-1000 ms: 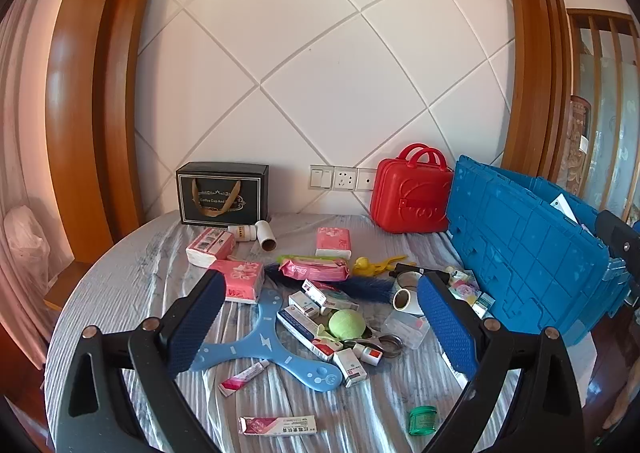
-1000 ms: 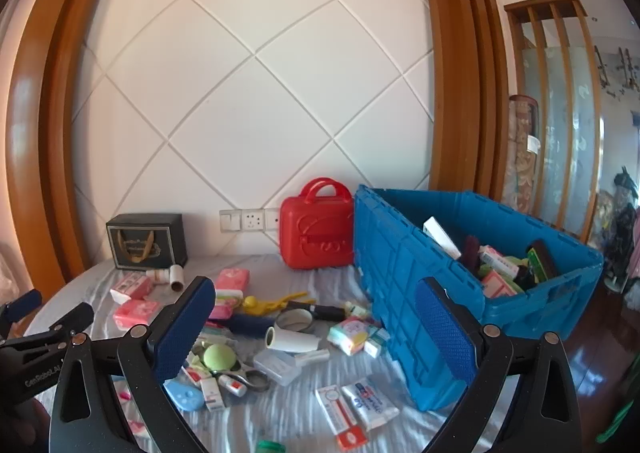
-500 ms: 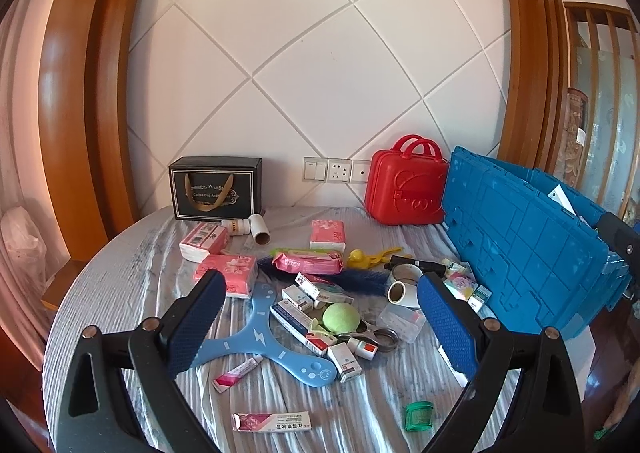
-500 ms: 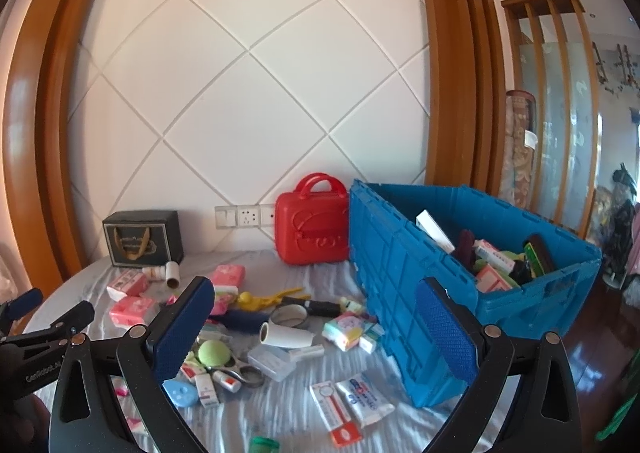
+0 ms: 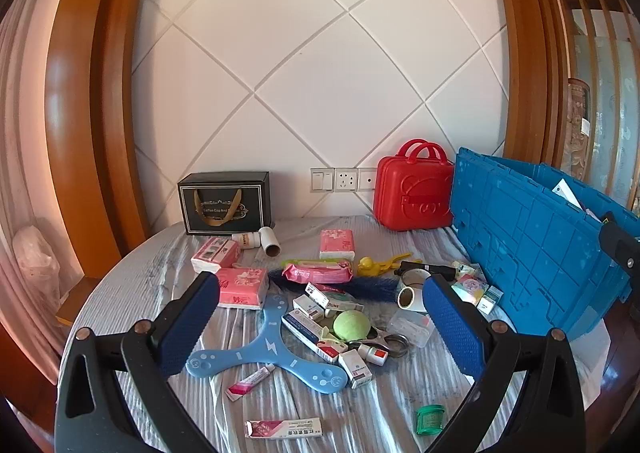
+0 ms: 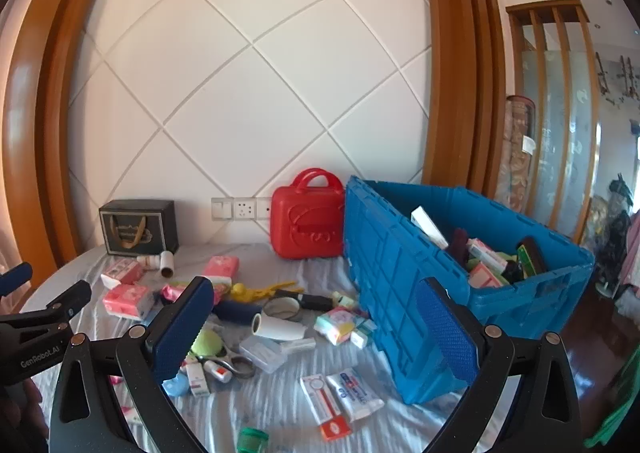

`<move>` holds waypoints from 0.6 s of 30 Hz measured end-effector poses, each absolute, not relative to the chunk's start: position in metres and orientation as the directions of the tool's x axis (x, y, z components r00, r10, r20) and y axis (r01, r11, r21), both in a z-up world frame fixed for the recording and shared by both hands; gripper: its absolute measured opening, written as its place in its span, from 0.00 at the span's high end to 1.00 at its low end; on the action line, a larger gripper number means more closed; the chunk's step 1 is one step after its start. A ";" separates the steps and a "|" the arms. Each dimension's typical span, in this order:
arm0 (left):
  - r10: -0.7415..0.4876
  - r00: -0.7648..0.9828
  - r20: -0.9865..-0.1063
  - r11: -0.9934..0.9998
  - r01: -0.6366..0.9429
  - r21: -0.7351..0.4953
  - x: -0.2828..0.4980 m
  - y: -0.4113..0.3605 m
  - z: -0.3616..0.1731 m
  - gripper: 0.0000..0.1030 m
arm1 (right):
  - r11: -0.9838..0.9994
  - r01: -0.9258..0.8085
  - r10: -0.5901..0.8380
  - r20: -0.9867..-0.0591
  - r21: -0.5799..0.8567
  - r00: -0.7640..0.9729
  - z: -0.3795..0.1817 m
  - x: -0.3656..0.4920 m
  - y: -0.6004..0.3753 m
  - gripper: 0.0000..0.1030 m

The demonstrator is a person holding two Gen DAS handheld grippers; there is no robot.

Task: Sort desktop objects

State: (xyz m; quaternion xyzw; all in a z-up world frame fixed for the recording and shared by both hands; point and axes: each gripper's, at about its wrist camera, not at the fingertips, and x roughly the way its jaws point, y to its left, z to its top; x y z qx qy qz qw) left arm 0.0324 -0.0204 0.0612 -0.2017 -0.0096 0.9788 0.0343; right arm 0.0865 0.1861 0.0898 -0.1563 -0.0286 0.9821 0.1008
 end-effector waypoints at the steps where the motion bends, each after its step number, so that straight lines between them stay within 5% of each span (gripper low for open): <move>1: 0.074 -0.915 -0.396 -0.997 -0.066 -0.035 0.032 -0.020 0.061 0.00 | -0.978 -0.189 0.208 -0.302 -0.091 -0.930 0.089 0.086 0.186 0.01; 18: 0.093 -0.908 -0.408 -0.995 -0.096 -0.013 0.026 -0.016 0.056 0.00 | -0.974 -0.195 0.221 -0.311 -0.112 -0.924 0.084 0.083 0.188 0.01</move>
